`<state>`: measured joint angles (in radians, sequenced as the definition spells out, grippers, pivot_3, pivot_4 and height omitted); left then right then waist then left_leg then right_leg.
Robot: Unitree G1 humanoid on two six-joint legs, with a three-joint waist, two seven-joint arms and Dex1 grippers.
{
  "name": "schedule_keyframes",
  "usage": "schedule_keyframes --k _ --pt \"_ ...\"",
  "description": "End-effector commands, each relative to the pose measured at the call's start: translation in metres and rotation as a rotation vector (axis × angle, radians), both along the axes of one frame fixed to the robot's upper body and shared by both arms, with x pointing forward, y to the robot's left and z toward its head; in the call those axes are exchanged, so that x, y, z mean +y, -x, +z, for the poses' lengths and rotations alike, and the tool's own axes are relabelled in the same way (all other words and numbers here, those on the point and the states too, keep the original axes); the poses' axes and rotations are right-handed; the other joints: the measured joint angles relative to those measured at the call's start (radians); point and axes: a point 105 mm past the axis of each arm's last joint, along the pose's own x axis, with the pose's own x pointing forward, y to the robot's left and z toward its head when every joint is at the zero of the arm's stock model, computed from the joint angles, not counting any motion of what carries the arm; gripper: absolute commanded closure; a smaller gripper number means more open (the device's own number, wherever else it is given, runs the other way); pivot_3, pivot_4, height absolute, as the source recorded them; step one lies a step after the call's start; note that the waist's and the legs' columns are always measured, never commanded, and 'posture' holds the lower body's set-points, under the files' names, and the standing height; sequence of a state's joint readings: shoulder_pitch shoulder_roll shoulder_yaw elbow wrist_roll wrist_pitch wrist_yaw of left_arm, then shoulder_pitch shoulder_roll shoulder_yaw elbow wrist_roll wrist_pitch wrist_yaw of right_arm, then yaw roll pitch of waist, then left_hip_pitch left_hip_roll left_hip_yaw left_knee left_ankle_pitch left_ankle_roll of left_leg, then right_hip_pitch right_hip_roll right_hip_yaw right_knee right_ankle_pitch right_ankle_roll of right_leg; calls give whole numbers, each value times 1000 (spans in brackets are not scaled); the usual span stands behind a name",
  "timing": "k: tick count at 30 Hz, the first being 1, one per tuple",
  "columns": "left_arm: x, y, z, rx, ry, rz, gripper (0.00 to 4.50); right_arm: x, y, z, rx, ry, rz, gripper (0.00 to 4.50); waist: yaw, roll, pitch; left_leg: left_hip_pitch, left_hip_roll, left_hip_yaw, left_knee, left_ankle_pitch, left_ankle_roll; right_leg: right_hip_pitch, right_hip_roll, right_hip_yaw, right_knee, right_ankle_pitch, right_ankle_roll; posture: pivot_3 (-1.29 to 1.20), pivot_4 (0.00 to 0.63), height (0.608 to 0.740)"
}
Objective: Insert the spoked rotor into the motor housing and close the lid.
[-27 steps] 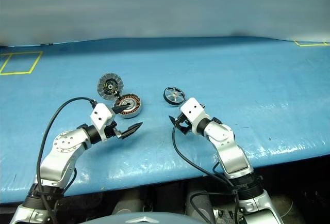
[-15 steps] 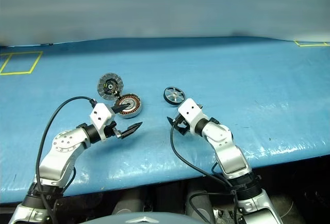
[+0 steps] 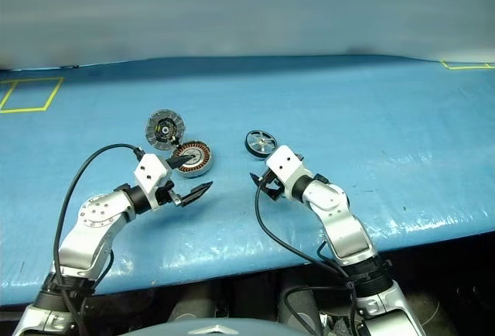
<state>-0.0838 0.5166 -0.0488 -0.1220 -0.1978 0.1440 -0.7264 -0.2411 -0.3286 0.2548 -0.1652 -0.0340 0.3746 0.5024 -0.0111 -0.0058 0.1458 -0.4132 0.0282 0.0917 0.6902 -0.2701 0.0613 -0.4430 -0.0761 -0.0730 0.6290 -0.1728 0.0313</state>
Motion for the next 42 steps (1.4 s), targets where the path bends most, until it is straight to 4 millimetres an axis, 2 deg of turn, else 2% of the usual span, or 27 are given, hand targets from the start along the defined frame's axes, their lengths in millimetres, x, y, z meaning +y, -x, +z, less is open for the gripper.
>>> schedule_keyframes --k 1,18,22,30,35,42 --pt "4 1 7 -24 -8 -10 0 1 0 12 -51 -11 7 38 0 0 0 0 0 0 0 0 0 0 0 0 0 0 0 0 150 740" --pt "8 3 12 -17 40 -10 0 0 -5 9 -39 -21 -9 38 0 0 0 0 0 0 0 0 0 0 0 0 0 0 0 0 150 740" --pt "4 3 19 -9 14 -79 0 1 -3 7 -44 15 21 38 1 0 0 0 0 0 0 0 0 0 0 0 0 0 0 0 150 740" --pt "2 -19 52 -66 -262 -270 0 14 4 4 -67 40 57 38 0 0 0 0 0 0 0 0 -1 0 1 0 0 0 0 0 150 740" --pt "2 -28 56 -47 -494 -429 0 23 17 -1 -65 45 91 38 0 0 0 -1 0 1 0 0 -1 0 1 0 -1 0 0 0 150 740" --pt "11 -55 68 -46 -829 -576 0 15 16 1 -87 27 18 38 1 -1 1 -1 0 2 1 1 -1 0 2 1 -1 0 0 0 150 740"
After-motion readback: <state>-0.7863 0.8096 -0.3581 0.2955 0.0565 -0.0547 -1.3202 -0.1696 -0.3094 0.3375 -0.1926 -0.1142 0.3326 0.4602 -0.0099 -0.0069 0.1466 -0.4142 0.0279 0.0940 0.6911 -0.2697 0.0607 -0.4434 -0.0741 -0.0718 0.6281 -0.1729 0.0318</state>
